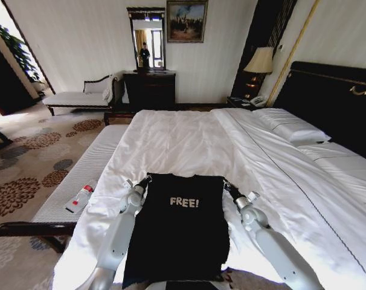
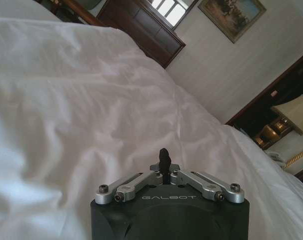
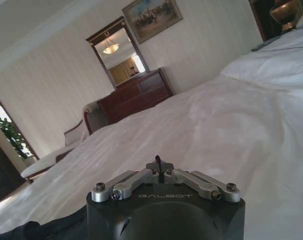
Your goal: Fold the clothes on the bed.
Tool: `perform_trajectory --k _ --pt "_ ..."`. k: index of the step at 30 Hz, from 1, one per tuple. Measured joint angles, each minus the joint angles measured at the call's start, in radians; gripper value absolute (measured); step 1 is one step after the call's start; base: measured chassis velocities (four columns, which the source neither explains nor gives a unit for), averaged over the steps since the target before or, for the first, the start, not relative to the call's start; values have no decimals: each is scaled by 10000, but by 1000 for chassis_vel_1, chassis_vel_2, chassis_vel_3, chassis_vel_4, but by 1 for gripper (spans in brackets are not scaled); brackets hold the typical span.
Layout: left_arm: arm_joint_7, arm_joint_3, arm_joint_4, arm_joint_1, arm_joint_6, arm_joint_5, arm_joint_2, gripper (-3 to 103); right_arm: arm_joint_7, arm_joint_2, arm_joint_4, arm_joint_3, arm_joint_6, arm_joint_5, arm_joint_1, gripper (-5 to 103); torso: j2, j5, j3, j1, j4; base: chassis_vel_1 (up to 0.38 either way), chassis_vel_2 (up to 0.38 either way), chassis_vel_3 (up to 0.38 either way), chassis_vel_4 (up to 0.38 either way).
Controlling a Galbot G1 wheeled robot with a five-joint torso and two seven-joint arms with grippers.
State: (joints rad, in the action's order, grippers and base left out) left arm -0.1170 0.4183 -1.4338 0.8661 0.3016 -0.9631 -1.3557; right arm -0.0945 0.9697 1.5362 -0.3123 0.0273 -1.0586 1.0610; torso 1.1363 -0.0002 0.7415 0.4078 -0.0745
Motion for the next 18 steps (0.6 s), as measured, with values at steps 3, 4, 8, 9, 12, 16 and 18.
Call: perform_trajectory --k 3,4,8,9,12,16,18 --pt "-1 100 -337 -157 64 -392 563 1 -740 -259 380 14 219 -508 -183 0 0 -1 0 0 3 0 0 0 0" --pt "-15 157 -519 -230 93 -573 812 1 -1057 -372 515 24 314 -732 -309 0 0 -2 0 0 3 0 0 0 0" --pt "-61 296 -1174 -482 226 -1245 1529 1 -1696 -720 804 188 453 -1558 -876 0 0 -1 -1 0 3 0 0 0 0" --pt "-68 318 -1318 -602 258 -1426 1737 1 -1754 -840 804 347 490 -1805 -1139 0 0 0 -2 0 2 0 0 0 0" --pt "-74 317 -1416 -886 290 -1621 2020 1 -1790 -1007 646 719 611 -2074 -1660 0 0 0 -2 -1 4 0 0 0 0" --pt "-282 126 -1439 -1587 340 -1972 2487 1 -1784 -1294 39 1632 817 -2410 -3177 0 -1 3 0 2 4 0 0 0 0" --pt "-291 85 -1502 -1630 356 -2024 2555 1 -1771 -1336 43 1727 829 -2483 -3391 0 -1 1 0 4 4 0 0 0 0"
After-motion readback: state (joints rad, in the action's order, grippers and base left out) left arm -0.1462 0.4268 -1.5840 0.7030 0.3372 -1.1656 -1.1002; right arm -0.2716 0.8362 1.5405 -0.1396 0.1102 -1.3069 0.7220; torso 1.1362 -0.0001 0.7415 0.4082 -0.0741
